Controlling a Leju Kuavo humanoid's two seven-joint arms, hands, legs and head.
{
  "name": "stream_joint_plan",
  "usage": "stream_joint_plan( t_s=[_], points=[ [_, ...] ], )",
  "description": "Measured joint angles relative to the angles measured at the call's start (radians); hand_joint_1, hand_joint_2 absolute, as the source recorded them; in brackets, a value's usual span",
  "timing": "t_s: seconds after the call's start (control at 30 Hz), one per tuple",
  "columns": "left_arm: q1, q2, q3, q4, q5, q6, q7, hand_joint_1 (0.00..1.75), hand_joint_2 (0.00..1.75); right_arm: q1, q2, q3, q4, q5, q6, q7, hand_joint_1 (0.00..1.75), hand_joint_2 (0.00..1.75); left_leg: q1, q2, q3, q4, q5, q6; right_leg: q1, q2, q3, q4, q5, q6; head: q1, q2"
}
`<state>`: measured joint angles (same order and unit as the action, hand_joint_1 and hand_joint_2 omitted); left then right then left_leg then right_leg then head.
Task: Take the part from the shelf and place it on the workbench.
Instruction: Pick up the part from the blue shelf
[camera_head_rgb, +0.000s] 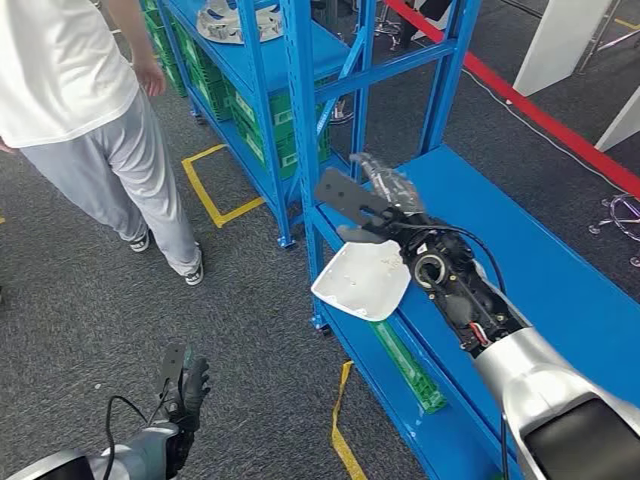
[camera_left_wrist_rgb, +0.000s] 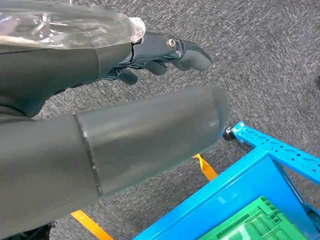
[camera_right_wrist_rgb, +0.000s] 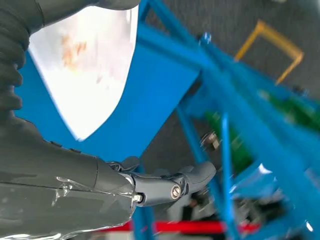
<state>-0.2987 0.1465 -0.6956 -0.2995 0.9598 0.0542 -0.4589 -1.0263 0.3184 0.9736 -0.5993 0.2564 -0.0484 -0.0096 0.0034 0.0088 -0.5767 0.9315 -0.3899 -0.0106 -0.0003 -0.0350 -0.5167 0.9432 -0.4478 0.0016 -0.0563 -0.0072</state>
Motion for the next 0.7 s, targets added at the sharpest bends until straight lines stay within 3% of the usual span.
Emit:
stream_joint_plan(
  t_s=[0.23,0.27,0.37,0.4,0.57,0.7],
  points=[
    [0.0,0.001,0.002,0.0,0.004,-0.002,0.001,0.0,0.0,0.028,0.014,0.03,0.009,-0.071,0.068,-0.112,0.0,1.75,0.0,0.0,0.0,0.0,0.0,0.0,0.0,0.0,0.0,0.0,0.0,0.0,0.0,0.0],
    [0.0,0.001,0.002,0.0,0.004,-0.002,0.0,0.0,0.0,0.033,0.014,0.03,0.01,-0.106,0.075,-0.141,0.0,1.31,0.0,0.0,0.0,0.0,0.0,0.0,0.0,0.0,0.0,0.0,0.0,0.0,0.0,0.0],
    [0.0,0.001,0.002,0.0,0.004,-0.002,-0.002,0.0,0.0,0.053,0.014,0.021,0.01,-0.225,0.112,-0.192,0.0,1.31,0.0,0.0,0.0,0.0,0.0,0.0,0.0,0.0,0.0,0.0,0.0,0.0,0.0,0.0],
    [0.0,0.001,0.002,0.0,0.006,-0.002,-0.002,0.0,0.0,0.059,0.014,0.016,0.009,-0.264,0.13,-0.197,0.0,1.75,0.0,0.0,0.0,0.0,0.0,0.0,0.0,0.0,0.0,0.0,0.0,0.0,0.0,0.0],
    [0.003,0.007,0.004,0.0,0.016,-0.002,-0.006,0.0,0.0,0.092,0.007,-0.005,-0.009,-0.443,0.178,-0.207,0.0,1.75,0.0,0.0,0.0,0.0,0.0,0.0,0.0,0.0,-0.001,0.0,0.0,0.0,0.0,0.0],
    [0.007,0.013,0.007,0.0,0.023,-0.002,-0.008,0.0,0.0,0.105,-0.004,-0.014,-0.026,-0.47,0.17,-0.207,0.0,1.75,0.0,0.0,0.0,0.0,0.0,0.0,0.0,0.0,-0.001,0.0,0.0,0.0,0.0,0.0]
  ],
)
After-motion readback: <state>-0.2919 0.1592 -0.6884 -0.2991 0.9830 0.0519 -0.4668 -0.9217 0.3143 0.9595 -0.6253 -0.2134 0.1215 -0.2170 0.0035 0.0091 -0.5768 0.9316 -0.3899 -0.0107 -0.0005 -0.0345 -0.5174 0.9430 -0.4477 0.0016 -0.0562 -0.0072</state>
